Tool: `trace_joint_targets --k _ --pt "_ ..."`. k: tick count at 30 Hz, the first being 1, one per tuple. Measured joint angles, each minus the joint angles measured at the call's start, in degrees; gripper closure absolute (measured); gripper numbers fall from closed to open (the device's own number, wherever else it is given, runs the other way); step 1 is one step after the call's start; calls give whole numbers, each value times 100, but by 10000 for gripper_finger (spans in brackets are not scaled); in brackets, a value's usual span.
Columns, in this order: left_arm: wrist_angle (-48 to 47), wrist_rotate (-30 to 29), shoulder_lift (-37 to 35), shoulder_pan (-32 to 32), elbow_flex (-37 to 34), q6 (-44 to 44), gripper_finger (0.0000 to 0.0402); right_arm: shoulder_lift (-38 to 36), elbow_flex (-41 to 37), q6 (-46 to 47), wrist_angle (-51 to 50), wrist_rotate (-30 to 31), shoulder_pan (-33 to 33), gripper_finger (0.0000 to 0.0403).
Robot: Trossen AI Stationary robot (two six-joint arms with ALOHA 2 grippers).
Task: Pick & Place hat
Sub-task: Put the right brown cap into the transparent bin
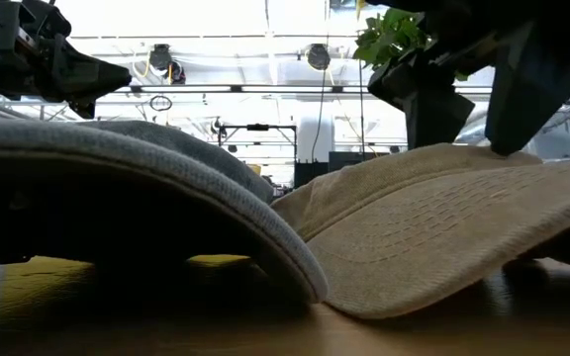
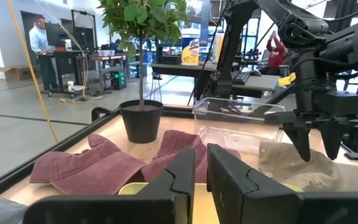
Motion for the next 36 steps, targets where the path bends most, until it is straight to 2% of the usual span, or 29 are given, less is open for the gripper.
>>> trace_joint_targets --k 15,24,29,36 --pt "-110 1 -2 0 0 -17 355 -1 -14 217 31 -302 11 165" --pt "-182 2 -1 0 0 -15 355 -21 -576 387 601 -342 -120 175" --pt "-184 1 -2 0 0 -39 355 -20 -595 240 615 -606 -184 230" --pt "-201 3 -2 0 0 -105 355 -108 -597 39 776 -615 -248 372"
